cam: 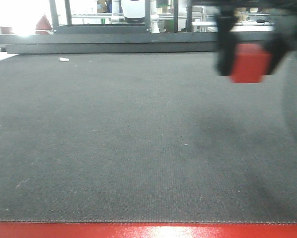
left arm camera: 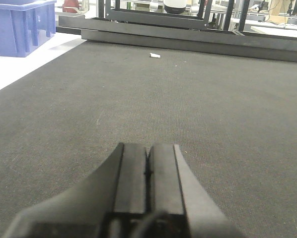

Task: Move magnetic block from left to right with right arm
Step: 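Close the right gripper on the red cube and lift it, then raise the held red cube out of view with the right gripper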

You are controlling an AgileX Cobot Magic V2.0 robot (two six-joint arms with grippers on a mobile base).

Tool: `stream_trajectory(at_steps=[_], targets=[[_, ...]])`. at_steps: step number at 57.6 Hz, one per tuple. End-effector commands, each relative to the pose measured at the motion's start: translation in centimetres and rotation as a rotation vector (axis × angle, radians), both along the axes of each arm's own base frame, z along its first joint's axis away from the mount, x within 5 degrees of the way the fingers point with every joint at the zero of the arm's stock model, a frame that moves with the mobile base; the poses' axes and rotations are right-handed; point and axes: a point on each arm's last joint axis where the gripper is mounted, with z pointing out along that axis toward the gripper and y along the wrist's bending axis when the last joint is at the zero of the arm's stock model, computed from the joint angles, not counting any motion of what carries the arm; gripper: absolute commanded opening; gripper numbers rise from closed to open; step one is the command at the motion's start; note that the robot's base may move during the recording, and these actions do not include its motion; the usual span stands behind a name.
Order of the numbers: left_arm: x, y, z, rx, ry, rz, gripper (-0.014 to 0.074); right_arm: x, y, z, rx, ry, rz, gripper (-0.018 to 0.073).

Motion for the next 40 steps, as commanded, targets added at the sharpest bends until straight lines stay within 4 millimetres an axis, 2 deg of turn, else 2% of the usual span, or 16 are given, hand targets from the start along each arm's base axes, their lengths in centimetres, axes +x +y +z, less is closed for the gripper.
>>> stream_trajectory(at_steps=[1, 11, 22, 30, 40], targets=[[-0.1, 0.0, 0.5, -0.007, -0.086, 0.004, -0.0117, -0.9, -2.7, 1.8, 0.004, -0.143, 0.036, 0.0244], [-0.1, 0.0, 0.5, -0.007, -0.086, 0.004, -0.0117, -2.3, -6.6, 1.1, 0.021, -0.259, 0.048, 0.0244], [-0.1, 0.0, 0.5, -0.007, -0.086, 0.004, -0.0117, -4.1, -10.4, 1.1, -0.015, -0.508, 0.032, 0.0244], [-0.1, 0.0, 0.5, -0.007, -0.086, 0.004, -0.0117, -5.8, -12.4, 1.2, -0.027, -0.678, -0.056, 0.0244], [-0.1, 0.0, 0.5, -0.007, -0.086, 0.004, -0.0117, -8.6, -13.9, 1.0, -0.047, -0.873, -0.136, 0.0244]])
